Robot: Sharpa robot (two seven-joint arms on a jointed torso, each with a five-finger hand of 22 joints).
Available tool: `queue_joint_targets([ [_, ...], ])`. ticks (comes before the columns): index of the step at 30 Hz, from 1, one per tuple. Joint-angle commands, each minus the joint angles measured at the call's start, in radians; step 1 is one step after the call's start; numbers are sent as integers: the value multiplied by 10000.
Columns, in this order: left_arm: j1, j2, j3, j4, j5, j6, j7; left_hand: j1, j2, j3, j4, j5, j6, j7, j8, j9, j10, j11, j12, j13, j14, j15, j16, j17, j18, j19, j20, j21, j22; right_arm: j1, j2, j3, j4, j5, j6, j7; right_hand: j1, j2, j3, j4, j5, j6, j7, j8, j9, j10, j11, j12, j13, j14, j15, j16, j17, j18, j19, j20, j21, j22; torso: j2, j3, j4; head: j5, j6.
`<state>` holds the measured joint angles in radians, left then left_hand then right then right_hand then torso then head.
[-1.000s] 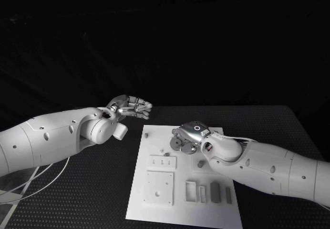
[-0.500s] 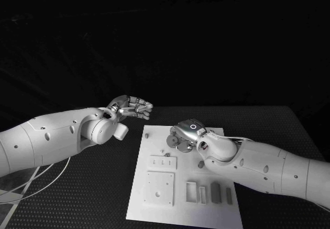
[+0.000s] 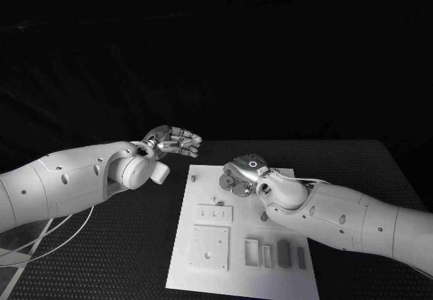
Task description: Assemble the parts on the task board
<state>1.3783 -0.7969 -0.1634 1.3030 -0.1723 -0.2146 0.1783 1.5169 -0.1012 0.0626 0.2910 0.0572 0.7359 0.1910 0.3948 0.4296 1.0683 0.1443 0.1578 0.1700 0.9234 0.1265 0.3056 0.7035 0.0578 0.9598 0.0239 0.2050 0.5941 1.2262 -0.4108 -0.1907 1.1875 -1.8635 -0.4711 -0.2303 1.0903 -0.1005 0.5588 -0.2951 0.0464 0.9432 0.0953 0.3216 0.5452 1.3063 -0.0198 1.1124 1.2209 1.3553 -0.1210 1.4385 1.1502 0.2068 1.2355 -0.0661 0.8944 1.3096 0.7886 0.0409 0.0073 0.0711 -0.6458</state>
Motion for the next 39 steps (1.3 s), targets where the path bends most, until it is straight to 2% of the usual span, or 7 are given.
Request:
queue_joint_targets([
  [1, 7, 31, 8, -11, -45, 137, 95, -18, 6, -70, 3, -61, -58, 202, -48, 16, 34, 39, -69, 14, 13, 50, -36, 15, 173, -17, 70, -53, 14, 6, 70, 4, -66, -157, -120, -68, 3, -106, -7, 39, 17, 468, -33, -12, 248, 63, -2, -38, -12, 13, -46, 41, -2, 550, 13, -64, 40, 151, 1, 0, -7, 31, -7],
  [8, 7, 79, 8, -26, -45, 159, 96, -18, 8, -71, 3, -61, -59, 202, -49, 16, 33, 39, -72, 15, 13, 50, -42, 19, 173, -18, 70, -56, 15, 4, 220, 3, -351, -120, -91, -66, 6, -103, -3, 42, 17, 467, -32, -16, 248, 68, -1, -37, -9, 15, -45, 42, 2, 550, 14, -64, 40, 149, 2, 2, -5, 68, -13],
  [14, 7, 71, 8, -35, -45, 154, 94, -20, 8, -72, 3, -61, -61, 203, -50, 17, 32, 40, -74, 17, 13, 50, -45, 22, 173, -19, 71, -58, 16, 4, 254, 3, -337, -76, -76, -35, 6, -102, -2, 43, 18, 463, -30, -20, 248, 72, 0, -36, -6, 14, -44, 41, -2, 550, 15, -64, 39, 148, -2, -4, -19, 95, -1],
  [23, 7, 92, 8, -42, -45, 158, 94, -21, 7, -74, 3, -61, -63, 204, -52, 18, 31, 40, -78, 18, 12, 51, -51, 26, 173, -20, 72, -60, 17, 3, 311, 3, -355, 45, 19, 50, 4, -115, -6, 42, 17, 458, -27, -28, 248, 74, 3, -42, -7, 7, -42, 37, -16, 550, 15, -62, 39, 147, -4, 10, -21, 121, -19],
  [31, 7, 88, 8, -47, -45, 155, 92, -20, 8, -75, 2, -61, -63, 204, -52, 19, 32, 41, -80, 20, 12, 52, -56, 30, 173, -20, 72, -62, 18, 2, 204, 3, -245, 179, -142, 60, -26, -169, -22, 48, 17, 411, -13, -65, 239, 67, 15, -72, -19, 4, -33, 34, -23, 550, 12, -58, 33, 142, -9, 14, -31, 121, -38],
  [36, 7, 72, 8, -50, -45, 151, 93, -22, 8, -76, 3, -61, -64, 204, -53, 19, 31, 41, -81, 21, 12, 52, -59, 32, 172, -20, 72, -63, 19, 2, 83, 3, -42, 377, -464, 141, -304, -503, -96, 151, 17, 174, 68, -233, 172, 57, 92, -138, -47, -13, 34, 12, -72, 550, 35, -40, 17, 122, -9, 20, -30, 122, -39],
  [39, 7, 50, 8, -34, -45, 152, 92, -22, 10, -76, 4, -61, -65, 204, -53, 19, 31, 41, -82, 22, 13, 52, -60, 33, 172, -20, 72, -64, 19, 2, 24, 2, 34, 396, -689, 55, -508, -886, 24, 386, 15, -25, 143, -372, 111, 51, 149, -199, -78, -14, 97, -6, -107, 550, 79, -46, -19, 85, -2, 23, -33, 131, -40],
])
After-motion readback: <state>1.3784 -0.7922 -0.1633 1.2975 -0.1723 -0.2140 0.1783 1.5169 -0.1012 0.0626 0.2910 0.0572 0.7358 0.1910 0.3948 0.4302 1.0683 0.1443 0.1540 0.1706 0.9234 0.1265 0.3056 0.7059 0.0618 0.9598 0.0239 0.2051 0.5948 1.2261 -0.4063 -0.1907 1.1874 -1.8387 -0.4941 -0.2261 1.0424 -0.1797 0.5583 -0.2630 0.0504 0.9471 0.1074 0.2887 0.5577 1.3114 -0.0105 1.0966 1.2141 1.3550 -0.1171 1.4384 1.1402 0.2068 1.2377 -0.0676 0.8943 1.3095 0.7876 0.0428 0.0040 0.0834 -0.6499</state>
